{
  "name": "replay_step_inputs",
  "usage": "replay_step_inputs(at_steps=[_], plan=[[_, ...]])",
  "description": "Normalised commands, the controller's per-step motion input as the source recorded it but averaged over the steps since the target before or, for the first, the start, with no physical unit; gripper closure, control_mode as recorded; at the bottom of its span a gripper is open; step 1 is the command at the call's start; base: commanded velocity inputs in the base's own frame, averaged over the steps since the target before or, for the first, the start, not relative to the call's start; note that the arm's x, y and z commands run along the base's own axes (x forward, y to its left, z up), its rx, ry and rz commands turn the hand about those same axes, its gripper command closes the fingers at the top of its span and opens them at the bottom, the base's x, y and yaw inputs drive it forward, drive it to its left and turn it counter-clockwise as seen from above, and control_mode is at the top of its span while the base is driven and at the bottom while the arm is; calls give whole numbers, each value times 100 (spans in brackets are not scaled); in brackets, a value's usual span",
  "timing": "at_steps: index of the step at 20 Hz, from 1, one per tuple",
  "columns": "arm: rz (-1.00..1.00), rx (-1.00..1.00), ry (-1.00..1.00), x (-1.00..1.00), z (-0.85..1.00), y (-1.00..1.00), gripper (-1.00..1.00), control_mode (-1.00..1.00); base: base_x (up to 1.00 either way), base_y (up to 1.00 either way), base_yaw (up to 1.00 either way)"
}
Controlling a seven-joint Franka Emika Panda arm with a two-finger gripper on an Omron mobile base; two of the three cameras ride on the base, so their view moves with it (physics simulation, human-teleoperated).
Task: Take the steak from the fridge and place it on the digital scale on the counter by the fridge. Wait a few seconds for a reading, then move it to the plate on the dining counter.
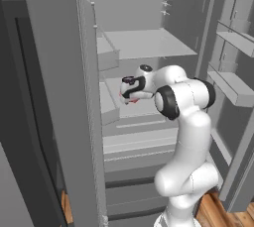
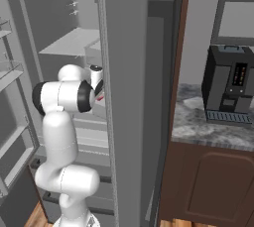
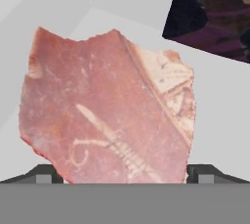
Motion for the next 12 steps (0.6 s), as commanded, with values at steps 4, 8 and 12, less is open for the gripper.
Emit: replay_step_inputs(at_steps=[4,8,12], plan=[[0,0,0,20,-1,4,-100,-100,0,0,0],[0,0,0,3,-2,0,-100,-100,0,0,0],[0,0,0,0,-3,0,-100,-100,0,0,0]])
